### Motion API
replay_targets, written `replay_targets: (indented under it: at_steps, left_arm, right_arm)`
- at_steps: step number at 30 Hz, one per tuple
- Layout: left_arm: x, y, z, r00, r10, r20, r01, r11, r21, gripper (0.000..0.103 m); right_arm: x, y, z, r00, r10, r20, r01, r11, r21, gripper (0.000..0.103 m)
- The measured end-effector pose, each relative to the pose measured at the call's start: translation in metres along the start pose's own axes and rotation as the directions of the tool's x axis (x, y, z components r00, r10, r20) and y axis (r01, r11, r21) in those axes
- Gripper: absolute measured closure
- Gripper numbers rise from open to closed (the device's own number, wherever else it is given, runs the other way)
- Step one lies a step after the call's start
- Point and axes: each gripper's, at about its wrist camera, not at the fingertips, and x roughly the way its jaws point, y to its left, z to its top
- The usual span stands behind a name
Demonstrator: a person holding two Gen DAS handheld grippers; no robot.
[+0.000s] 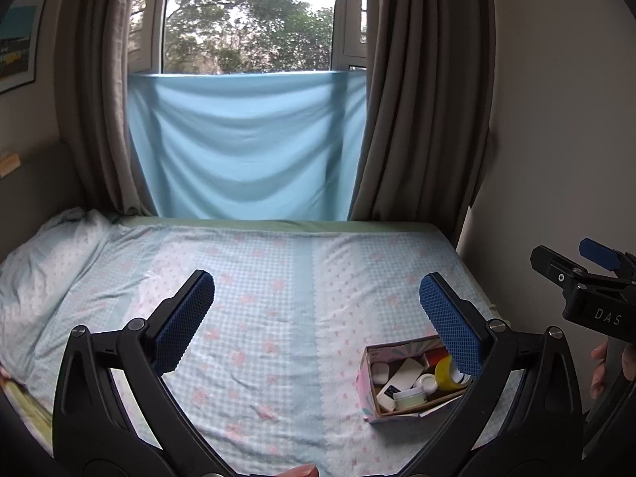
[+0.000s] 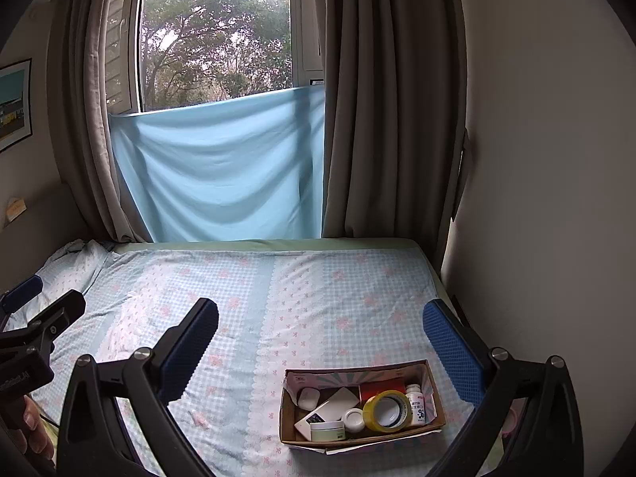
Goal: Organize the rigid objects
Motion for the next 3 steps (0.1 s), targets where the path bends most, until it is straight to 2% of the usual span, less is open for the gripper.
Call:
replay_targets:
  at_steps: [3]
  left_arm:
    - [0.0014,0.0034,0.0016,1.0,0.002,0.006,-0.002,1.0,-0.003,0.0]
  right_arm:
    - [0.0024,0.0022,0.0001,1.0,-0.004,-0.007,0.004,1.0,-0.004,0.0]
